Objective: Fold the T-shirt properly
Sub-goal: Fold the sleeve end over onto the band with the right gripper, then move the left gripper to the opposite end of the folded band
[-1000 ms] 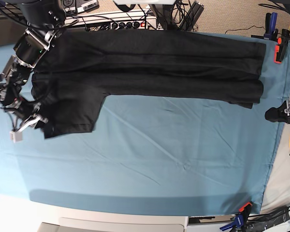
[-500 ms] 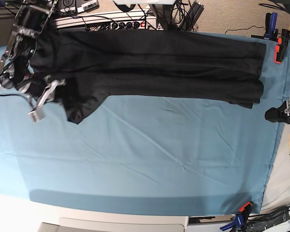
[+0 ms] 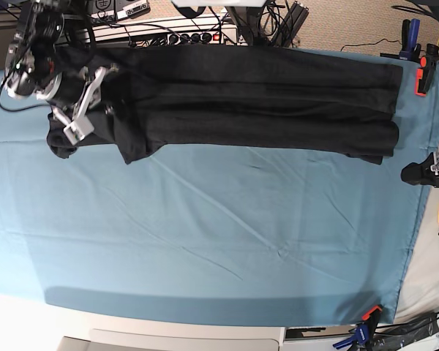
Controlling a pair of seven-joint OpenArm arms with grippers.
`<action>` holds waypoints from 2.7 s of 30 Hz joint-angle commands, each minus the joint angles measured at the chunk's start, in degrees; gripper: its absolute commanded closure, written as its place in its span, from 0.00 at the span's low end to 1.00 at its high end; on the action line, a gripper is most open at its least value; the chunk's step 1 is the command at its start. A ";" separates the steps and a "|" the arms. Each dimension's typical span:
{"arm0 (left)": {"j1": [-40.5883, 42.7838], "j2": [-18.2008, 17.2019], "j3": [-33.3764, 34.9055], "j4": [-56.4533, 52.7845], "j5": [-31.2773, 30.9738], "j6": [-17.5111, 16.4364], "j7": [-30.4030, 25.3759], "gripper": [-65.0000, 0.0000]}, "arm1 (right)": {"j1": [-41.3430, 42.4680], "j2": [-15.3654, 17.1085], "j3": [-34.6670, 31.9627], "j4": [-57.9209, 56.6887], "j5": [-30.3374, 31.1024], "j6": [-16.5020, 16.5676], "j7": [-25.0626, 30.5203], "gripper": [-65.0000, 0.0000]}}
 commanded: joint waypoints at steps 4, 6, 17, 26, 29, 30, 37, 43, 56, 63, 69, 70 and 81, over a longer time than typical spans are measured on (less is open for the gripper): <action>-1.27 -1.92 -0.50 0.70 -1.34 -0.39 -0.38 0.51 | -3.93 0.90 0.39 3.54 0.96 0.08 0.96 1.00; -1.27 -1.92 -0.50 0.70 -1.34 -0.39 -0.38 0.51 | -5.38 0.92 0.39 4.07 0.96 0.08 0.87 1.00; -1.27 -1.92 -0.50 0.70 -1.34 -0.39 -0.38 0.51 | -7.21 0.94 0.39 4.11 -2.21 0.08 -1.77 1.00; -1.27 -1.92 -0.50 0.70 -1.34 -0.39 -0.38 0.51 | -7.30 3.32 0.39 4.11 -5.75 0.08 -1.86 1.00; -1.27 -1.92 -0.50 0.70 -1.34 -0.39 -0.38 0.51 | -7.30 3.43 0.39 4.11 -7.15 0.08 -2.27 1.00; -1.27 -1.92 -0.50 0.70 -1.34 -0.39 -0.38 0.51 | -7.32 3.43 0.39 4.11 -7.78 0.08 -2.27 1.00; -1.27 -1.92 -0.50 0.70 -1.34 -0.42 -0.38 0.51 | -7.32 3.43 0.39 4.11 -11.72 0.08 -2.38 1.00; -1.27 -1.92 -0.50 0.70 -1.34 -0.39 -0.38 0.51 | -7.30 3.41 0.39 4.11 -11.50 0.08 -2.16 1.00; -1.27 -2.56 -0.50 0.70 -1.34 -0.39 -0.38 0.51 | -8.15 3.43 0.39 4.11 -1.68 0.08 -2.64 0.62; -1.27 -3.63 -0.50 0.70 -1.34 -0.39 -0.38 0.51 | -8.41 3.41 0.39 4.15 25.11 0.08 -2.64 0.62; -0.92 -3.63 -0.48 0.68 -1.34 -0.37 -0.38 0.51 | -7.26 1.70 0.46 4.15 28.31 0.08 -2.64 0.62; -0.87 -3.41 -0.48 0.68 -1.34 -0.37 -0.38 0.51 | -6.93 1.07 0.46 4.15 28.31 0.08 -2.64 0.62; 5.03 -0.24 -0.48 0.68 -1.34 -0.15 -0.38 0.51 | -3.34 -3.54 0.46 4.15 20.31 0.08 -2.64 0.62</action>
